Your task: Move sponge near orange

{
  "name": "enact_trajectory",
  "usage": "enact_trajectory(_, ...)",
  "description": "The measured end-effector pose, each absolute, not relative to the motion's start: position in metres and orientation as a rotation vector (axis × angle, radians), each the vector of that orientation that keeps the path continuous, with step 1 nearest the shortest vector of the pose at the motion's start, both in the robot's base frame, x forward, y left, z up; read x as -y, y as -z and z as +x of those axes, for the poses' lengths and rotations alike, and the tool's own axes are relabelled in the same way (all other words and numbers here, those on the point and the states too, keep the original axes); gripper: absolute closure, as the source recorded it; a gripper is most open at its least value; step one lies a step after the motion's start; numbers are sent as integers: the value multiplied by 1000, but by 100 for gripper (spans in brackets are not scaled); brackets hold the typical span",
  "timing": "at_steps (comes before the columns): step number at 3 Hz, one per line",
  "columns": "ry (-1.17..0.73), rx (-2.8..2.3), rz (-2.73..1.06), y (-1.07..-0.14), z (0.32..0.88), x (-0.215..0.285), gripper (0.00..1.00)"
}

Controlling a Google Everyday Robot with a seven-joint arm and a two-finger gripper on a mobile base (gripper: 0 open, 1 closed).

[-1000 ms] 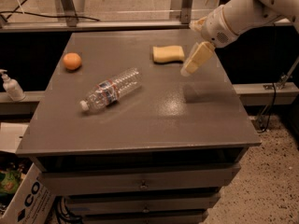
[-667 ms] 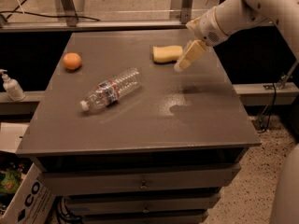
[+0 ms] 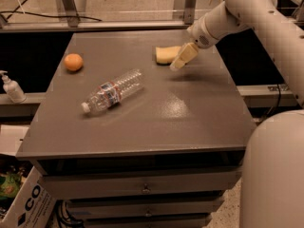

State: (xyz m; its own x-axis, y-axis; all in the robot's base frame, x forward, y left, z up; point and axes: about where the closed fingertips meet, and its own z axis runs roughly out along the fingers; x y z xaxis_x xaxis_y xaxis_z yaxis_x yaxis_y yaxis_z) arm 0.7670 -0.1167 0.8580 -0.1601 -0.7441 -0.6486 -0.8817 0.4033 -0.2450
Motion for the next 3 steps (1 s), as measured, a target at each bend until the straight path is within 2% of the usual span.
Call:
enact_trajectory(1, -216, -1996, -1361, -841, 785, 117, 0)
enact_trajectory(2, -226, -2016, -1338, -830, 794, 115, 18)
enact_trajectory(3, -254, -2021, -1316, -829, 798, 113, 41)
